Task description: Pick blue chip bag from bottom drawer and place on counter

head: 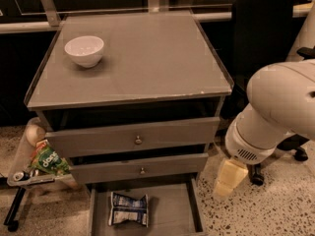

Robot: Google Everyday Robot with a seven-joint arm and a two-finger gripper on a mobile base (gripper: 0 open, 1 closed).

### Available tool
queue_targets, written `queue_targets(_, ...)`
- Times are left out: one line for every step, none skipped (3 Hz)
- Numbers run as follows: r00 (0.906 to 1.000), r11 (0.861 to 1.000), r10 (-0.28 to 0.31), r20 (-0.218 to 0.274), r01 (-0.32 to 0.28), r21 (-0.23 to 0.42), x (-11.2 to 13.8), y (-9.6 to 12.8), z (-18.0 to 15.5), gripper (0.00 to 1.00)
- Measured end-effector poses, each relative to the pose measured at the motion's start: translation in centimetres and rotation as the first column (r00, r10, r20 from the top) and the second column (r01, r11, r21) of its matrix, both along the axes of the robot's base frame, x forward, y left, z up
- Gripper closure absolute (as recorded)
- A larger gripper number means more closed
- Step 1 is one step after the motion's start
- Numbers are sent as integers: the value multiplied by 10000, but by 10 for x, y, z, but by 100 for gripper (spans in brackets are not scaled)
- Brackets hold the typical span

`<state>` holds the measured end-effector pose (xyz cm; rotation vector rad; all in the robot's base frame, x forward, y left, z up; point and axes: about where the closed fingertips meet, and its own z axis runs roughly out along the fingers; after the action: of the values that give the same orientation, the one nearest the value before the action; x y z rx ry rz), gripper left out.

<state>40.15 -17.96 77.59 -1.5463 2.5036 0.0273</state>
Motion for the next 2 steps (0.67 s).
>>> queue_targets(10000, 10000, 0, 23, 0, 4, 1, 0, 1, 0)
queue_targets(9999, 9944, 99, -135, -85, 1052, 0, 10, -29, 0)
